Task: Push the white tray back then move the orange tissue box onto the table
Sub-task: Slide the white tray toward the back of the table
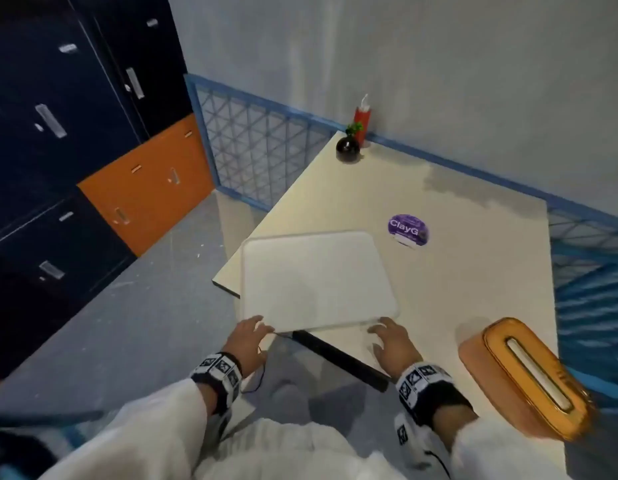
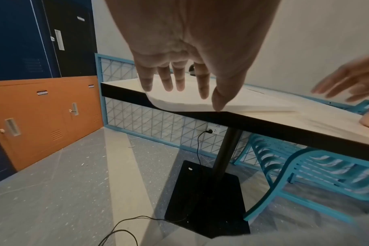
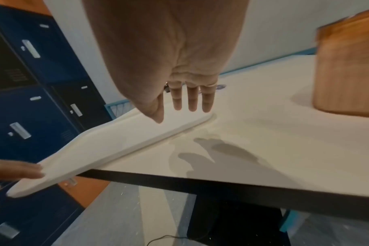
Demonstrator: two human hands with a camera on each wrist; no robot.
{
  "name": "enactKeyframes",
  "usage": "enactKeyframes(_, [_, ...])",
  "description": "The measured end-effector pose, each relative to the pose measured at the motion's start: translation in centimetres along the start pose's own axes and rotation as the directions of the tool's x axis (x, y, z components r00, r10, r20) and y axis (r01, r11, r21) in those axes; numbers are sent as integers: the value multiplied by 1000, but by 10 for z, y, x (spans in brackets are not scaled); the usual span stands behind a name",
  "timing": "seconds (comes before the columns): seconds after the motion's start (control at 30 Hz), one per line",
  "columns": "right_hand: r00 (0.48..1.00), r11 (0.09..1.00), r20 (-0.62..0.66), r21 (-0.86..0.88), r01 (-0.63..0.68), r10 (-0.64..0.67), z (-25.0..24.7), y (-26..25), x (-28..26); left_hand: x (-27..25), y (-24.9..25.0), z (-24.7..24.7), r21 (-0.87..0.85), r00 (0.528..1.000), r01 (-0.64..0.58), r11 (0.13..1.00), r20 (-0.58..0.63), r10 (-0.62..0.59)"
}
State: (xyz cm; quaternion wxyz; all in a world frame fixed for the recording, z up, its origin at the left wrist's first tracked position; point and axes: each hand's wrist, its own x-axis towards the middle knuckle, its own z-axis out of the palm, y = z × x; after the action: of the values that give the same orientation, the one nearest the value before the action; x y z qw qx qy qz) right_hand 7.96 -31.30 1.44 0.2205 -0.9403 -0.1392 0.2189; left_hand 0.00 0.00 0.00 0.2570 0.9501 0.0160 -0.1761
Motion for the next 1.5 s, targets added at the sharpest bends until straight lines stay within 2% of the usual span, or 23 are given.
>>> enactKeyframes(0.07, [999,999,-37,-36,30,-31,3,-4,13,7,4,0,4,998,-30,1000,-63,31])
enactKeyframes(0.13, [994,992,-57,-80,92,-97,4,-5,26,15,6,0,39,996,-52,998,-65,54])
enactKeyframes(0.23, [993,972,92,-215,94,-76,16,10,44,26,4,2,48,998,-53,997,-21,54])
enactKeyframes(0.27, [992,964,99,-246,103,-80,17,14,49,29,4,0,76,997,-65,995,-26,67])
enactKeyframes(0.33, [992,968,54,-222,120,-111,22,18,56,38,1,-1,91,998,-58,994,-13,59])
enactKeyframes(0.47, [976,972,-148,-192,133,-162,30,29,69,48,-8,-2,129,999,-48,990,30,44])
enactKeyframes(0.53, [974,978,-175,-174,113,-143,25,31,77,55,-7,-6,136,998,-47,990,59,39])
enactKeyframes(0.6, [984,971,-135,-223,85,-117,22,36,86,69,-1,-13,135,992,-56,989,116,40])
enactKeyframes(0.67, [993,966,-97,-255,37,-64,12,43,99,92,8,-24,160,985,-74,984,166,47])
enactKeyframes(0.8, [992,973,-126,-229,-9,-20,-28,65,135,155,30,-40,175,965,-175,969,227,133])
enactKeyframes(0.9, [991,988,-132,-151,-32,12,-64,86,165,207,54,-50,110,951,-193,975,266,158])
enactKeyframes(1.03, [983,984,-96,-76,-161,153,-111,124,211,286,87,-51,62,956,-206,977,225,187])
enactKeyframes(1.2, [954,969,-170,37,-246,249,-161,173,261,372,137,-50,38,956,-234,971,190,223])
enactKeyframes(1.33, [921,952,-244,128,-280,304,-197,203,288,425,169,-46,64,941,-306,950,170,292])
enactKeyframes(1.5, [907,944,-267,152,-293,325,-227,235,309,471,203,-49,88,915,-390,916,147,376])
